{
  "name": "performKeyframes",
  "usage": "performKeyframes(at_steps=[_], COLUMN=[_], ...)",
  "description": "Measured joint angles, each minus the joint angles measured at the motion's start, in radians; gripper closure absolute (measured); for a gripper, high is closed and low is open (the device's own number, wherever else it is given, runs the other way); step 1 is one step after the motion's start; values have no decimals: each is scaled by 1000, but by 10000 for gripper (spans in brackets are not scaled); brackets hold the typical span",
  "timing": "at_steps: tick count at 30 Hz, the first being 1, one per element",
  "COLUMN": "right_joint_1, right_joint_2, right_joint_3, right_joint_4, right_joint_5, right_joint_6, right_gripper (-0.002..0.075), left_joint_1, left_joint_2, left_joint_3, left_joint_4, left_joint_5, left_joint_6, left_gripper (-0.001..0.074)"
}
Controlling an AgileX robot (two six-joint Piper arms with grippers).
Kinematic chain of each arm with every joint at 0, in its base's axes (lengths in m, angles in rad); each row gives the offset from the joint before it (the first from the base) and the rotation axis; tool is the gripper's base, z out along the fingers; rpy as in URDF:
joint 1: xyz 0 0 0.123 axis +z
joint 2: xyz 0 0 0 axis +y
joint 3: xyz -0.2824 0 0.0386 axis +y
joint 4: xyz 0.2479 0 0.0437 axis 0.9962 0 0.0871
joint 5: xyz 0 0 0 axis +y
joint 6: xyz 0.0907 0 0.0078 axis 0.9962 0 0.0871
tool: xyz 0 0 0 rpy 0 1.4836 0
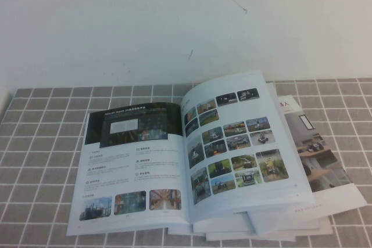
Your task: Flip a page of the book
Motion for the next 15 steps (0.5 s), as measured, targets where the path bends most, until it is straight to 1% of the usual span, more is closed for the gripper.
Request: performKeyframes(at_steps=[15], right_joint_1=[0], right_joint_2=[0], right_joint_3=[0], right_joint_4=[0], right_joint_5=[0], right_joint_6=[0], right_gripper=[729], left_joint_1=[0], left_joint_2=[0], left_joint_3=[0], left_joint_4=[0], left_joint_5=[0], left_joint_6=[8], left_gripper=[738])
